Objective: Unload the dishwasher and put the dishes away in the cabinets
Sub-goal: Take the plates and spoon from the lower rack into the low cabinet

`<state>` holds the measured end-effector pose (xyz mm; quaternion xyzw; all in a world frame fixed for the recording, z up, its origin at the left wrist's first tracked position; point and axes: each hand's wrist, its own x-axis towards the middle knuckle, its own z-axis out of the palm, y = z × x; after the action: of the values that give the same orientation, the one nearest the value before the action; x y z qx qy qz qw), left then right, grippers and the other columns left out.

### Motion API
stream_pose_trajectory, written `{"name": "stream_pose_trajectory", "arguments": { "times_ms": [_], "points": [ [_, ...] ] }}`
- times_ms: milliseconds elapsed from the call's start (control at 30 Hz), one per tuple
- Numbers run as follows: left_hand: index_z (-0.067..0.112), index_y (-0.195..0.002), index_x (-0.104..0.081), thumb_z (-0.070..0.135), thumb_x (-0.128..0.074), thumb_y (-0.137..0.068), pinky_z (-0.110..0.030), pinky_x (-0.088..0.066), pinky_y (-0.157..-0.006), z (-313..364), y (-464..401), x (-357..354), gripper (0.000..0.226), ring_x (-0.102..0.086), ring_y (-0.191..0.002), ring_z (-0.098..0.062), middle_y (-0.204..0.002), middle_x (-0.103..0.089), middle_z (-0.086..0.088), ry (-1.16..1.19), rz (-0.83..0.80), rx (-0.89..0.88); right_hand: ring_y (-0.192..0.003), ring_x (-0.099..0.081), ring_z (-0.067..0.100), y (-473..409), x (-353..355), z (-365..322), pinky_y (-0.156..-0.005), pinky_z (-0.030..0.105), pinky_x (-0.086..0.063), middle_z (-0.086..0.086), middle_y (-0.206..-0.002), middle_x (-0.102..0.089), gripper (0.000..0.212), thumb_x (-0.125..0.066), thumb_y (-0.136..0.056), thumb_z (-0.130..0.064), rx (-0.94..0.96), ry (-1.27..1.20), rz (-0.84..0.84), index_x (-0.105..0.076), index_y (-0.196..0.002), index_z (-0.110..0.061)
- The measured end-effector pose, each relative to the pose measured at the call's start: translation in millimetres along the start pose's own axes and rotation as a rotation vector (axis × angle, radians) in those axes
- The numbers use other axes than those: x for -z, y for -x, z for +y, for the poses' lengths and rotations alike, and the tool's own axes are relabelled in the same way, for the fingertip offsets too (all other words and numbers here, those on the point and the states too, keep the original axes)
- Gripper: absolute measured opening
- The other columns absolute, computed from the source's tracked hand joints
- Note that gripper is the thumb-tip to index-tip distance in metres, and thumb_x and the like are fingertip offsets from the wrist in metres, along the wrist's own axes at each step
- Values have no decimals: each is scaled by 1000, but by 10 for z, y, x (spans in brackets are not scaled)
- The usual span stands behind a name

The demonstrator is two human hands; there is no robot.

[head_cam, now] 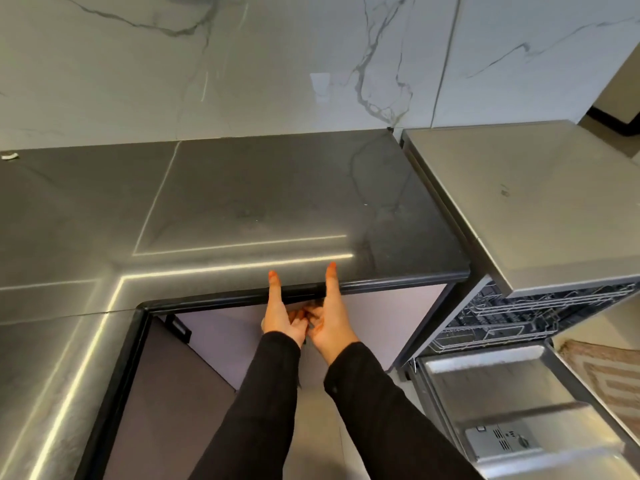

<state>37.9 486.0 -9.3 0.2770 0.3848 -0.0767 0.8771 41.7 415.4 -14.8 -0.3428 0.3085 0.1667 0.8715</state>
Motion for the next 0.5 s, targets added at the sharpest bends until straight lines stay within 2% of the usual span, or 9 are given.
{"name": "stream_pose_trajectory", "arguments": {
  "times_ms": [67, 133, 200, 267, 300, 400, 500],
  "points": [
    [9, -131, -44, 54, -78, -67, -49, -52, -90, 29, -26, -133, 85, -58, -106, -34, -121, -57, -17, -65, 51, -4, -106, -61, 29, -110, -31, -11, -88, 42, -53, 14, -119, -61, 87, -69, -65, -70, -13, 22, 61, -52, -130, -15],
    [11, -132, -43, 56, -76, -68, -48, -52, -85, 19, -82, -188, 84, -56, -106, -33, -121, -55, -16, -124, 119, -5, -105, -61, 30, -175, -8, -13, -93, 45, -52, 14, -118, -62, 73, -66, -76, -61, -21, 33, 88, -52, -130, -15],
    [11, -134, -44, 59, -75, -66, -48, -52, -85, -9, -129, -195, 88, -56, -106, -33, -121, -56, -14, -146, 150, 3, -103, -62, 30, -217, 32, -21, -91, 44, -53, 14, -117, -63, 61, -62, -84, -53, -13, 38, 84, -52, -129, -13],
    [10, -134, -44, 58, -76, -67, -47, -53, -85, -28, -141, -206, 88, -58, -105, -32, -120, -57, -13, -144, 181, -20, -105, -61, 29, -246, 50, -43, -89, 42, -53, 15, -121, -61, 60, -61, -85, -52, -12, 36, 78, -51, -130, -14],
    [9, -134, -44, 55, -75, -69, -44, -54, -80, -33, -152, -210, 86, -58, -103, -30, -119, -57, -13, -138, 196, -43, -107, -60, 29, -255, 56, -43, -91, 42, -52, 14, -122, -60, 59, -62, -85, -51, -17, 18, 70, -51, -129, -15],
    [7, -132, -43, 44, -73, -78, -31, -49, -58, -66, -142, -209, 71, -60, -88, -22, -107, -58, -11, -132, 206, -102, -110, -60, 29, -342, 94, 16, -100, 45, -47, 13, -120, -63, 57, -67, -80, -49, 3, -19, 52, -57, -125, -16],
    [9, -121, -49, 37, -71, -82, -27, -48, -57, -73, -131, -196, 53, -61, -82, -18, -95, -59, -7, -107, 179, -118, -111, -61, 27, -376, 129, 51, -101, 43, -46, 11, -117, -66, 51, -66, -81, -47, 37, -18, 18, -60, -122, -17]
  ]
}}
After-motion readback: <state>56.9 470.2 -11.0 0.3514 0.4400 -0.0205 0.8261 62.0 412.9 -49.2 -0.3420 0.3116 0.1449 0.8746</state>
